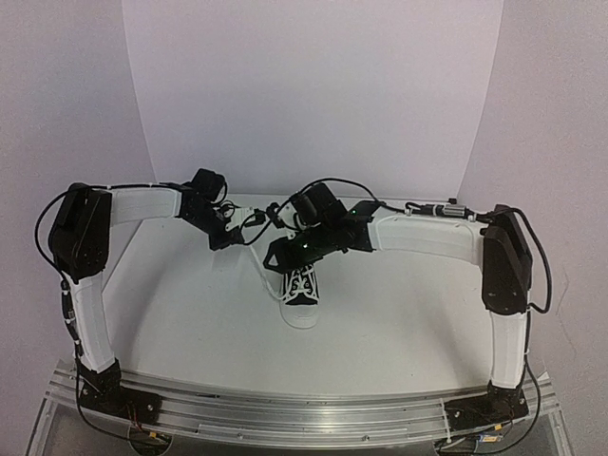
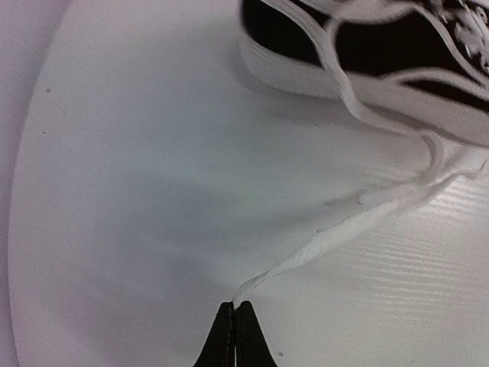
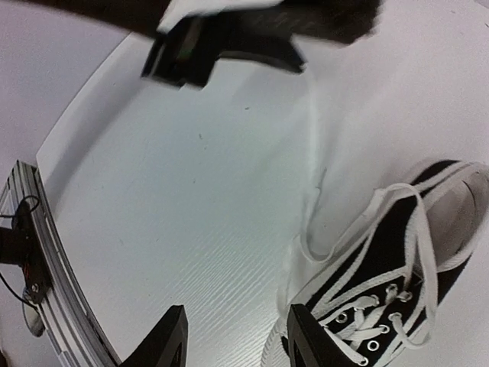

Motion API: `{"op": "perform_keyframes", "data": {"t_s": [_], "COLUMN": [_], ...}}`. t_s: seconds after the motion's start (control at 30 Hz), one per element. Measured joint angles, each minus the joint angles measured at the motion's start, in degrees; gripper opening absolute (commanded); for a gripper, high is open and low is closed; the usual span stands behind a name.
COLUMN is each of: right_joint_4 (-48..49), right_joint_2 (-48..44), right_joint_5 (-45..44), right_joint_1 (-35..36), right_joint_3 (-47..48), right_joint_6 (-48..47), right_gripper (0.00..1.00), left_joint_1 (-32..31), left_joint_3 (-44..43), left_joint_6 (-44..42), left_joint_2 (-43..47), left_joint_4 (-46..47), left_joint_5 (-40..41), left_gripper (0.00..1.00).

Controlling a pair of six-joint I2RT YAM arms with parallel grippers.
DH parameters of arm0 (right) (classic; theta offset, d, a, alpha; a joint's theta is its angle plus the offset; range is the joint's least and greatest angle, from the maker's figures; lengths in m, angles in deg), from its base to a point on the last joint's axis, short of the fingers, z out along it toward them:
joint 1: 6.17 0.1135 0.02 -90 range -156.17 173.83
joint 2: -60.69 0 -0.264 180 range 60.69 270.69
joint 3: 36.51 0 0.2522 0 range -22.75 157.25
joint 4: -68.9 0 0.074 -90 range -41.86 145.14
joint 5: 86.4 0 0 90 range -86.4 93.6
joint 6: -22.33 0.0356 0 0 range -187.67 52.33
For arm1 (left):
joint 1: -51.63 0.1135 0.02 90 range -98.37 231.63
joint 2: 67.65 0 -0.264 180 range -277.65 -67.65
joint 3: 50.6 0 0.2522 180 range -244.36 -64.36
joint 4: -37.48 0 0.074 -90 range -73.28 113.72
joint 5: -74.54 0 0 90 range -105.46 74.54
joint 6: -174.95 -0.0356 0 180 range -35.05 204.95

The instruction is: Tie the shoes

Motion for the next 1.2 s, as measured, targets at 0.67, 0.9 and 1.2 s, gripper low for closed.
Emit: {"op": "perform_keyframes", "data": {"t_s": [0.67,0.9,1.2], "right_joint_4": [-1.4,-5.6,-6.3], "right_joint_2": [20.0,24.8,27.2], "right_joint_5": [-21.0,-22.3,-20.4], "right_joint_1": [5.9,4.1,4.5], "right_joint_3": [14.8,23.6,28.2], "right_joint_6": [-6.7,-7.1,-6.4], "right_gripper": [0.43,0.43,0.43], "left_joint_1": [0.2,0.2,0.2], "left_joint_3": [-8.3,-8.3,-10.8], "left_joint_6": [13.1,13.6,15.9], "left_joint_2": [-1.5,-1.9,-4.3], "left_joint_4": [0.9,1.0,1.6], "left_joint_5": [0.0,-0.1,0.1], "left_gripper": [0.00,0.00,0.00]}}
